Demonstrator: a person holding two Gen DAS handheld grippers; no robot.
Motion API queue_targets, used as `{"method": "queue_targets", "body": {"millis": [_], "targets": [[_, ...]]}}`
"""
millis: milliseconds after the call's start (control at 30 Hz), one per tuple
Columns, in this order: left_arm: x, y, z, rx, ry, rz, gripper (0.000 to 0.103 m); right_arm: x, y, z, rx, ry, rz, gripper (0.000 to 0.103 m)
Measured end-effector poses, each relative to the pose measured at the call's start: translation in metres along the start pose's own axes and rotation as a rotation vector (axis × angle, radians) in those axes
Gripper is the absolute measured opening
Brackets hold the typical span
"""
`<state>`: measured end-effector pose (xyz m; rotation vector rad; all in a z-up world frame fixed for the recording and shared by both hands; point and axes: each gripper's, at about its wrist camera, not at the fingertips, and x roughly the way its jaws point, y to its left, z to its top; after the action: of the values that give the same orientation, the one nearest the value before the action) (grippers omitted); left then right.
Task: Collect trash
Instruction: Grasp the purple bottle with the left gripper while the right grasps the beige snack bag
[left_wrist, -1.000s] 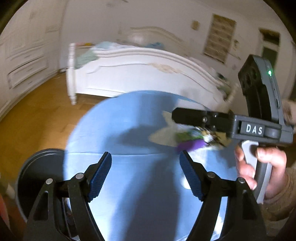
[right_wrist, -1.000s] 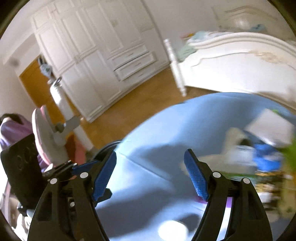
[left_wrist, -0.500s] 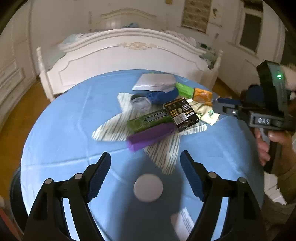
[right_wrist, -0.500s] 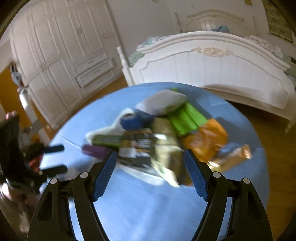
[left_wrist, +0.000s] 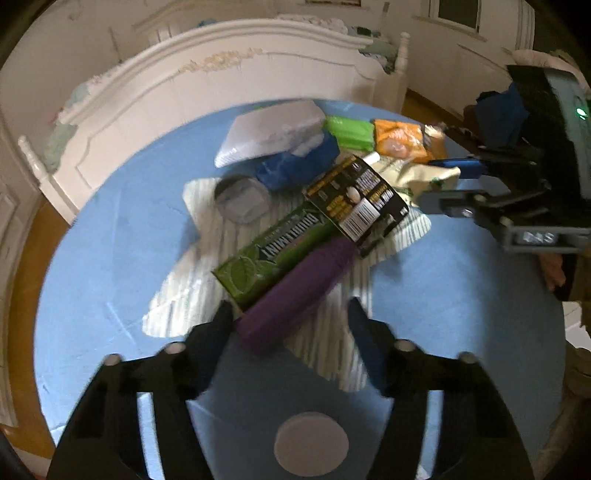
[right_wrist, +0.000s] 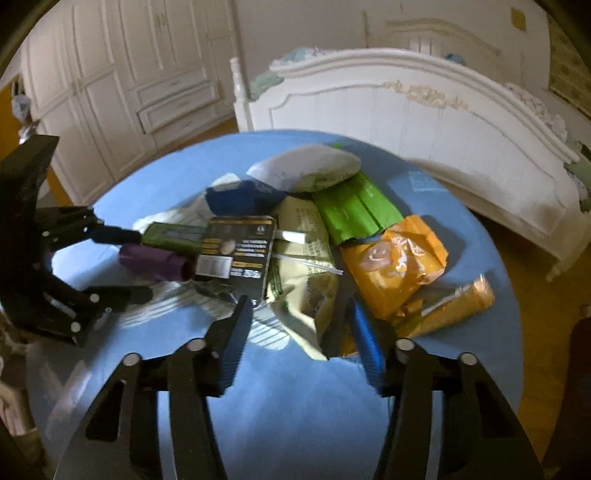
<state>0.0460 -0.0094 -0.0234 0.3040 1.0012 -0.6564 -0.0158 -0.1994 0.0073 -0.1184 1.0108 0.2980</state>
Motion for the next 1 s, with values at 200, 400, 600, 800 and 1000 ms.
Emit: {"method": "queue_targets", "body": {"millis": [200,400,600,800,1000], "targets": [[-0.002,-0.008,-0.003,0.01,0.025,-0.028,0.049,0.004,-0.009,0.0,0.033,0.035,0.074,0.034],[-0.011,-0.033,-0.008,0.068,0.048,-0.068,0.048,-0.023,-0.012,-0.023,0.064,0.078,0.182,0.033],[-0.005,-0.036,0.005,0.051,0.033,-0.056,0.05,-0.036,-0.022,-0.041,0.09,0.091,0.197,0.036],[0.011,-0.029,0.019,-0.009,0.035,-0.055,0.048,-0.03,-0.013,-0.027,0.056,0.066,0.165,0.061],[0.008,-0.017,0.015,-0.081,0.017,-0.046,0.025,-0.017,-0.004,-0.022,0.011,0.066,0.122,0.041]]}}
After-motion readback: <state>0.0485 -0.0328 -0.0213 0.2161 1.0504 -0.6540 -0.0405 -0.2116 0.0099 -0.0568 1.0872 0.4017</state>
